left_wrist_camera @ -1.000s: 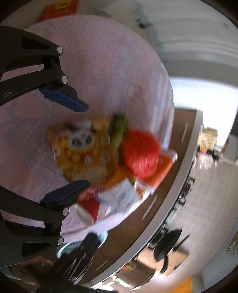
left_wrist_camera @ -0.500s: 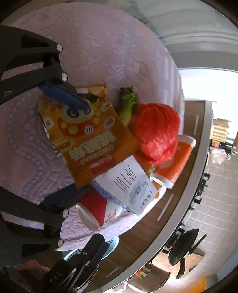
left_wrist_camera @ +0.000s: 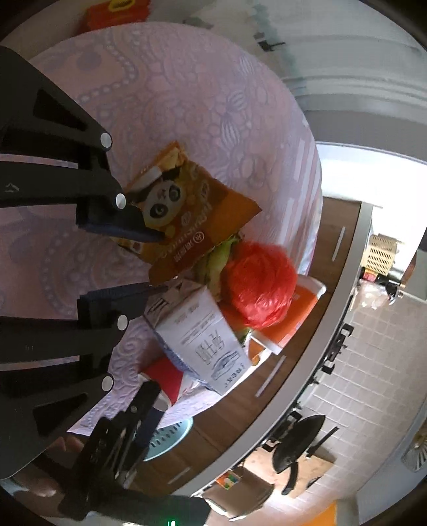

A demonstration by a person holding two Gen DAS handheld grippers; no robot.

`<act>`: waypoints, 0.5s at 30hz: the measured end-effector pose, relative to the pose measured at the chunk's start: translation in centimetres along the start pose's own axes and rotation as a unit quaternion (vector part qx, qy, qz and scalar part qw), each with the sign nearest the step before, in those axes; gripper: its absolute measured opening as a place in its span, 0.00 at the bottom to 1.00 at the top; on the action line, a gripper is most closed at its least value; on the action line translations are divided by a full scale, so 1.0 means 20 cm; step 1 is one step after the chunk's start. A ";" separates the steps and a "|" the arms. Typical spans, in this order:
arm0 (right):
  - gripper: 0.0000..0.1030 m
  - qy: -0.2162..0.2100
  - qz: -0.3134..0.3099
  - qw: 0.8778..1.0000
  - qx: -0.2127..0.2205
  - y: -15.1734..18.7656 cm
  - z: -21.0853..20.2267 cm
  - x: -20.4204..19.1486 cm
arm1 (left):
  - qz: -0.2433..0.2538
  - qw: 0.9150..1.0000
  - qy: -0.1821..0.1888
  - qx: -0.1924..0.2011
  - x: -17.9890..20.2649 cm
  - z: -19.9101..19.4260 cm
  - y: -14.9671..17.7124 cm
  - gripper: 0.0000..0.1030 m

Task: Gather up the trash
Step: 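Grasp the orange snack bag with the left tool while the right tool grips the red-and-white paper cup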

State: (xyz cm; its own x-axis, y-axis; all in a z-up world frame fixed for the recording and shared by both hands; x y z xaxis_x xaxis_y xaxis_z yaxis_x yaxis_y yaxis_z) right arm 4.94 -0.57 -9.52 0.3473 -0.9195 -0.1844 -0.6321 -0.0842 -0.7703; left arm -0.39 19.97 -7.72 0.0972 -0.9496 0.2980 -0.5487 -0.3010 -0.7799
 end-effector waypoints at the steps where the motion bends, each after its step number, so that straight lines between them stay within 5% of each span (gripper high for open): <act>1: 0.61 0.004 0.001 1.000 -0.006 0.00 0.02 0.00 | -0.006 1.000 0.002 0.000 -0.02 -0.01 0.00 0.23; 7: 0.61 0.020 0.016 0.999 -0.024 -0.02 0.11 0.02 | -0.022 1.000 -0.017 0.010 -0.08 0.00 -0.04 0.28; 11: 0.60 0.026 0.012 0.999 -0.023 -0.02 0.11 0.02 | -0.045 0.999 -0.017 0.013 -0.12 0.01 -0.06 0.06; 15: 0.59 0.031 0.007 0.999 -0.016 -0.02 0.07 0.04 | -0.045 0.998 -0.020 0.026 -0.13 -0.01 -0.06 0.01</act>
State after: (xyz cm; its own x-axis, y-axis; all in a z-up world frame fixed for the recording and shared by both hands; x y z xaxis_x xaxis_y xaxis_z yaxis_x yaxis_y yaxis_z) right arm 6.45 -0.75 -10.32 0.2956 -0.9424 -0.1562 -0.6589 -0.0828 -0.7477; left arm -0.16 22.87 -7.35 0.1774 -0.9210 0.3468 -0.4920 -0.3882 -0.7792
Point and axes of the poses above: each gripper's, at about its wrist camera, not at the fingertips, and z roughly the way its jaws point, x to its right, y to its underside, the point moved 2 cm from there along z, roughly the way its jaws point, and after that the axes turned 9 degrees about x, right-handed, at the moved point
